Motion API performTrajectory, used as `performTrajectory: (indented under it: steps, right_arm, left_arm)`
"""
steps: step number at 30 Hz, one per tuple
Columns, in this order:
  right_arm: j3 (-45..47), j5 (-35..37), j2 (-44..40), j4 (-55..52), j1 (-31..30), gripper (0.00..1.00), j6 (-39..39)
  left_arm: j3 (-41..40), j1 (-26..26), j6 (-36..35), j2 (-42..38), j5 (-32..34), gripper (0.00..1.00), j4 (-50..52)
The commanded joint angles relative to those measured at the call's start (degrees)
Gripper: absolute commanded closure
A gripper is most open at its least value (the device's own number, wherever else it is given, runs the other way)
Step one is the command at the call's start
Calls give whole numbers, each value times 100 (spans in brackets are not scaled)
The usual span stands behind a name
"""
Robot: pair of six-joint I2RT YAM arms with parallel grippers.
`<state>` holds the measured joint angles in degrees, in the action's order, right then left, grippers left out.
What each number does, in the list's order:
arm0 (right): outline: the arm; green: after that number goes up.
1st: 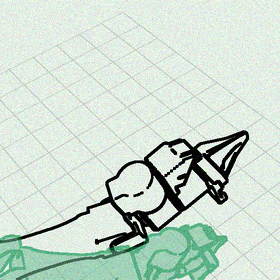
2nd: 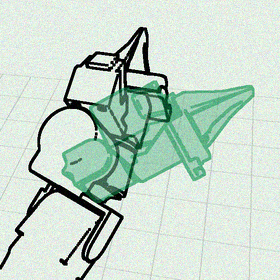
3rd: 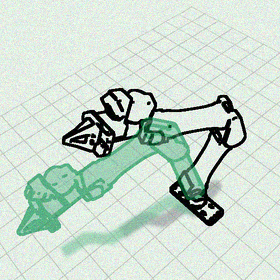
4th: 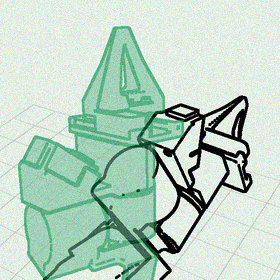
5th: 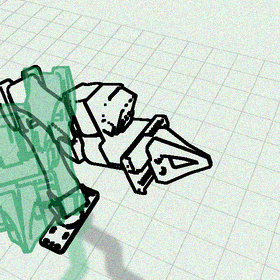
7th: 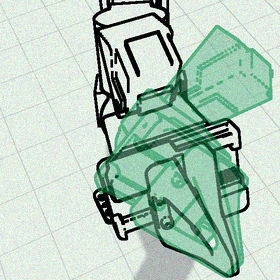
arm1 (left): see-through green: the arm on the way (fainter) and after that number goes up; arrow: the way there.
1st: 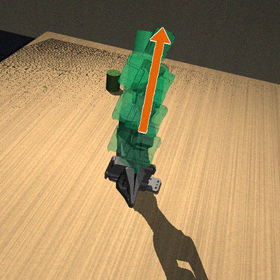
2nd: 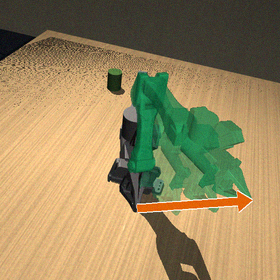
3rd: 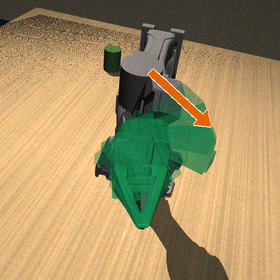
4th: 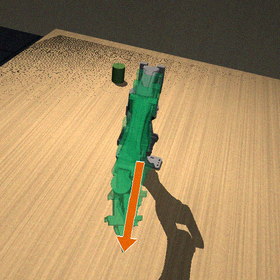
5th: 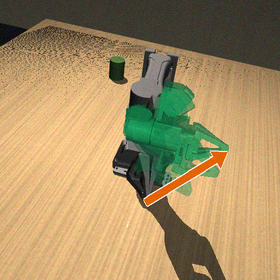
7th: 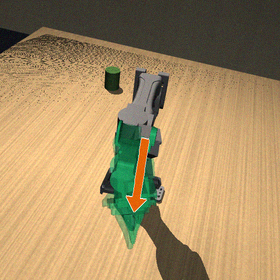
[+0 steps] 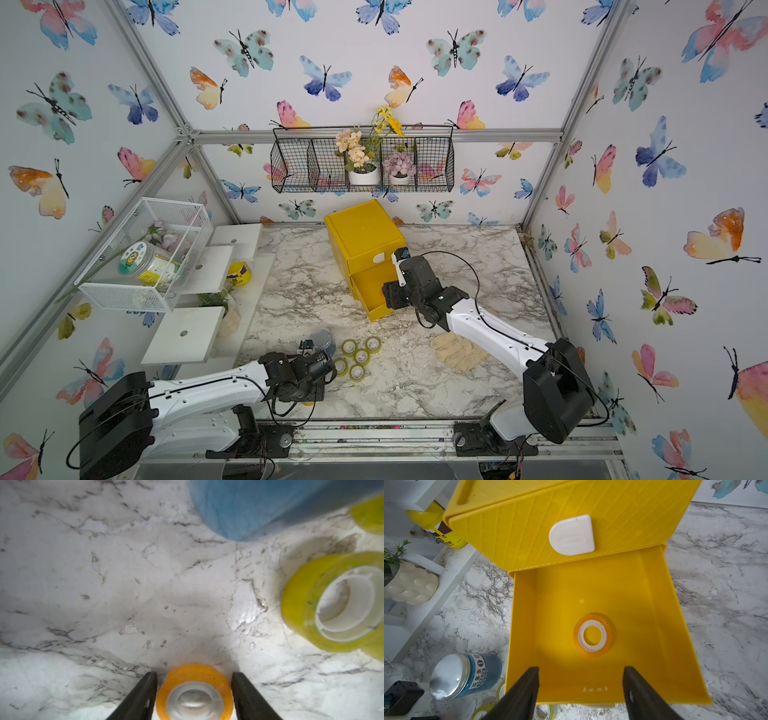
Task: Place the transparent tape into the drawer according to color
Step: Pick up the tape at the center of the board.
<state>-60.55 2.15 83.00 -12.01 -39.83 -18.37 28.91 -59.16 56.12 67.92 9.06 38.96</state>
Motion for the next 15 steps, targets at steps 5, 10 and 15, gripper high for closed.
performTrajectory:
  steps: [5,10,15]
  right_arm:
    - [70,167,-152,58,-24,31,35]
    - [70,169,-170,50,-24,31,27]
    - [78,187,-197,50,-24,30,41]
  left_arm:
    - [-164,-350,140,322,-554,25,159]
    - [-243,-633,302,449,-707,26,328]
    - [-383,-870,456,407,-790,28,467]
